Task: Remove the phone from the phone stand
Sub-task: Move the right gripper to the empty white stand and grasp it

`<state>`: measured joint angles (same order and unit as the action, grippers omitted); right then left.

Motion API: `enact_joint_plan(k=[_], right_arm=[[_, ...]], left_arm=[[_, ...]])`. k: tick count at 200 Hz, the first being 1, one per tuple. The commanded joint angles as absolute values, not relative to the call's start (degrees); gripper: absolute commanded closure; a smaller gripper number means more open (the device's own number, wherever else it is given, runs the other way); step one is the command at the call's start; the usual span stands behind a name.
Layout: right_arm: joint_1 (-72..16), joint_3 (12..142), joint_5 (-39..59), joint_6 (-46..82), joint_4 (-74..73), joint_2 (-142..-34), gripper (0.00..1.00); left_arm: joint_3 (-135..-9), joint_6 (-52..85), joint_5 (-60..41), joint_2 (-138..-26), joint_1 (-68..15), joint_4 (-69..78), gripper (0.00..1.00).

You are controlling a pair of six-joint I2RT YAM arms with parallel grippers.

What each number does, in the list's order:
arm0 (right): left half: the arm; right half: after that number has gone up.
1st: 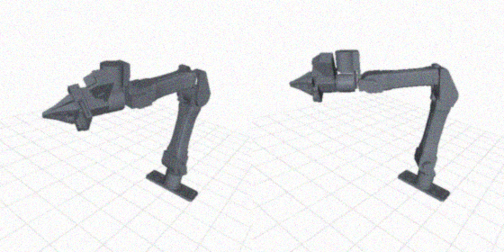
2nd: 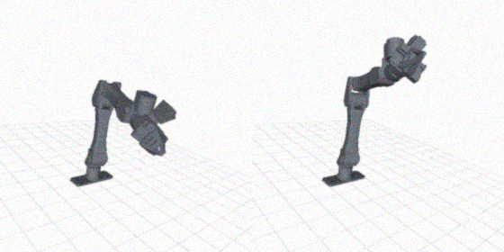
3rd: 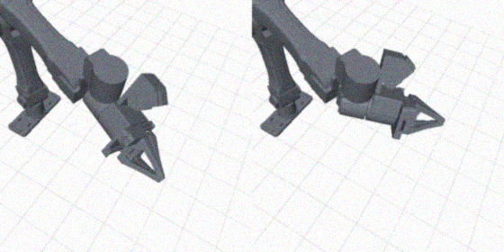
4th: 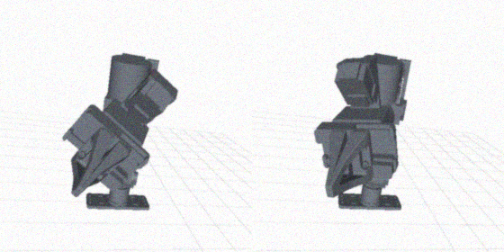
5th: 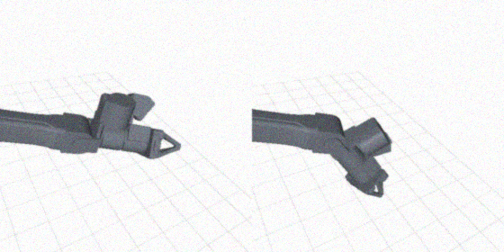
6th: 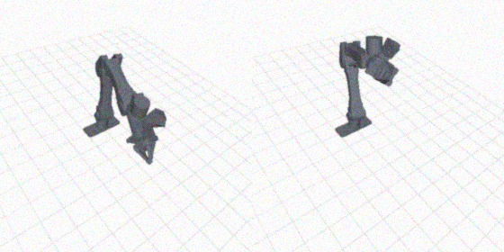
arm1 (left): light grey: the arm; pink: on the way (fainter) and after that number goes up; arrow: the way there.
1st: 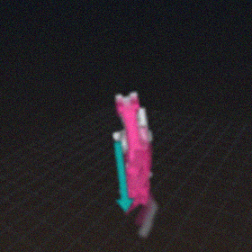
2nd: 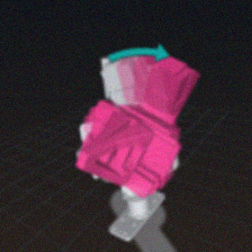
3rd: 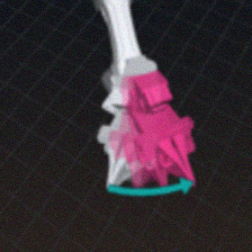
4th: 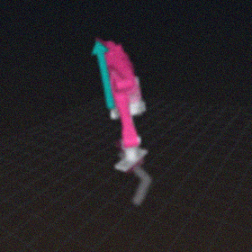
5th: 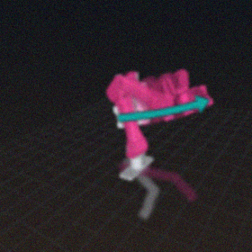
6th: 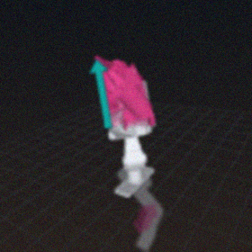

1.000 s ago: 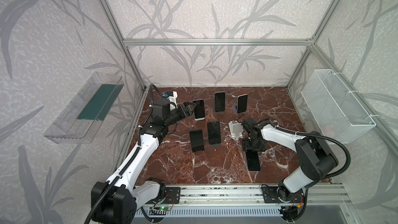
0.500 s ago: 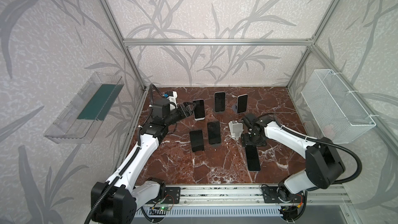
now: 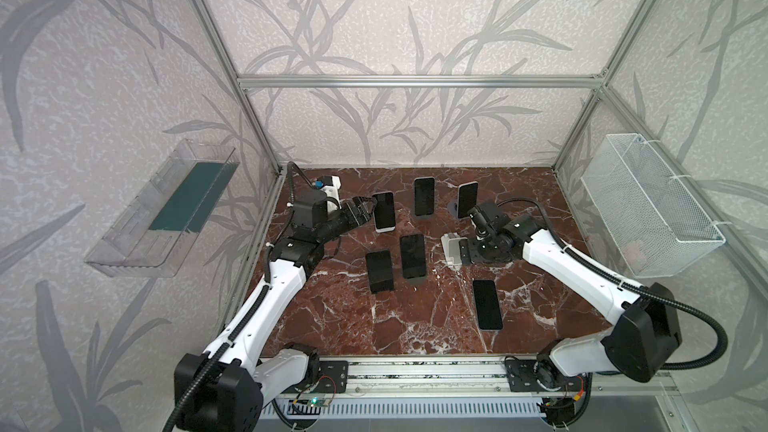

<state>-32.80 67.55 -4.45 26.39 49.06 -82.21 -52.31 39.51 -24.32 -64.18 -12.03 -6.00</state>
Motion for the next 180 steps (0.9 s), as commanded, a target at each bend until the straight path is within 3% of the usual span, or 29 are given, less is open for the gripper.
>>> enact_joint_plan(k=[1, 53, 63, 121, 180], right_arm=[[-33.4, 70.4, -4.9, 25.0, 47.1, -83.8, 0.09], [-33.4, 73.8, -3.9, 24.6, 40.4, -90.7, 0.05], [-33.5, 75.0, -4.5, 24.9, 40.1, -92.4, 0.00], [-33.5, 75.7, -5.5, 24.8, 38.8, -99.5, 0.00], [-33.4, 74.0, -6.0, 25.0, 36.1, -102.6, 0.14]], left_arm=[[-52.2, 38.4, -22.8, -63.1, -12.3, -7.1, 0.18], [-52.3, 38.7, -23.1, -63.6, -12.3, -7.2, 0.18], [-52.2, 38.8, -23.0, -63.6, -12.4, -7.0, 0.18], [-52.4, 38.8, -23.5, -65.0, -12.4, -7.2, 0.18], [-52.4, 39.0, -23.8, -65.5, -12.4, -7.2, 0.18]])
